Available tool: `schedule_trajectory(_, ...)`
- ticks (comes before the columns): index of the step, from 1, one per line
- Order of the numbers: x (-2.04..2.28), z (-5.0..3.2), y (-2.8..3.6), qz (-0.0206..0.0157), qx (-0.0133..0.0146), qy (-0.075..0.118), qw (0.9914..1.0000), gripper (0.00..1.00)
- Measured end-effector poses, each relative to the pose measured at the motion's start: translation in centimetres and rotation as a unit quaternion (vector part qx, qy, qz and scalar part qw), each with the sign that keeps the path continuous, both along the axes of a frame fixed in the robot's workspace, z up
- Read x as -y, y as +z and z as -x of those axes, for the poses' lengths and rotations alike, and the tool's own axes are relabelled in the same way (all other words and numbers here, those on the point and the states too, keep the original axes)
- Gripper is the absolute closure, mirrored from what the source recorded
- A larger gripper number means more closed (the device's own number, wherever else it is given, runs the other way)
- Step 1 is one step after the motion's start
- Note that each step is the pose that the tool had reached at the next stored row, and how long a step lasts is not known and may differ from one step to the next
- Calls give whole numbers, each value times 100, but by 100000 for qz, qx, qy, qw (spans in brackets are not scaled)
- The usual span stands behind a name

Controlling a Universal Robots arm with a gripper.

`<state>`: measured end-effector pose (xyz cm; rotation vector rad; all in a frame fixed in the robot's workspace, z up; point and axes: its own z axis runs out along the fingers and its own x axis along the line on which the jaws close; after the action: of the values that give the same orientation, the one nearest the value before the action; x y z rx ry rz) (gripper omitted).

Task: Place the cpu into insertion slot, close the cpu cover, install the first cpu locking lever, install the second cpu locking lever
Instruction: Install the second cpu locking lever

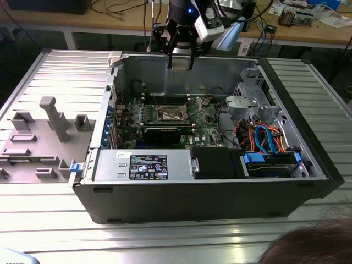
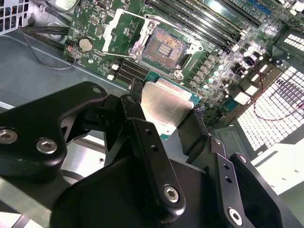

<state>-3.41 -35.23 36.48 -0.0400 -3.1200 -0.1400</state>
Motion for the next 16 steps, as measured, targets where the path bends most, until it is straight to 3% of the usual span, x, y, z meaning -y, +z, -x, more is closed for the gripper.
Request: schedule_trajectory(16,0,0,-45,0,-1,-2,100000,45)
